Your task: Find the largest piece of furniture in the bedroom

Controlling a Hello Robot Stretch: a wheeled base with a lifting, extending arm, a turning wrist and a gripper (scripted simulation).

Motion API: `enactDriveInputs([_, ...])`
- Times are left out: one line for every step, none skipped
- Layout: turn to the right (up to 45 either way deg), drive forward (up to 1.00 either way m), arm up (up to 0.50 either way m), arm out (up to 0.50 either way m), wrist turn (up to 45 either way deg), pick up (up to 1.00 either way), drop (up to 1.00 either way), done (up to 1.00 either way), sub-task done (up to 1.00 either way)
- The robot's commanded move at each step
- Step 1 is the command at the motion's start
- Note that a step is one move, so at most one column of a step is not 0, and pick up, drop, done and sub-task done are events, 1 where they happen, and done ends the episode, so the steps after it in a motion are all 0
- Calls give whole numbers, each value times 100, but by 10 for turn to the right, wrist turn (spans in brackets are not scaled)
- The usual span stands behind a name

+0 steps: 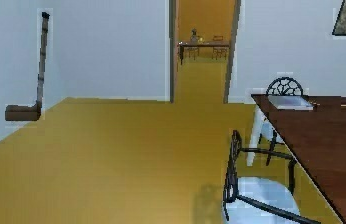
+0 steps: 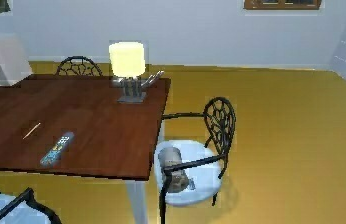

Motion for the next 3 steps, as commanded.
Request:
enactDriveInputs([-270,0,0,0,0,0,0,0,0])
enactDriveInputs([0,60,0,0,0,0,0,0,0])
enactDriveInputs([270,0,0,0,0,0,0,0,0])
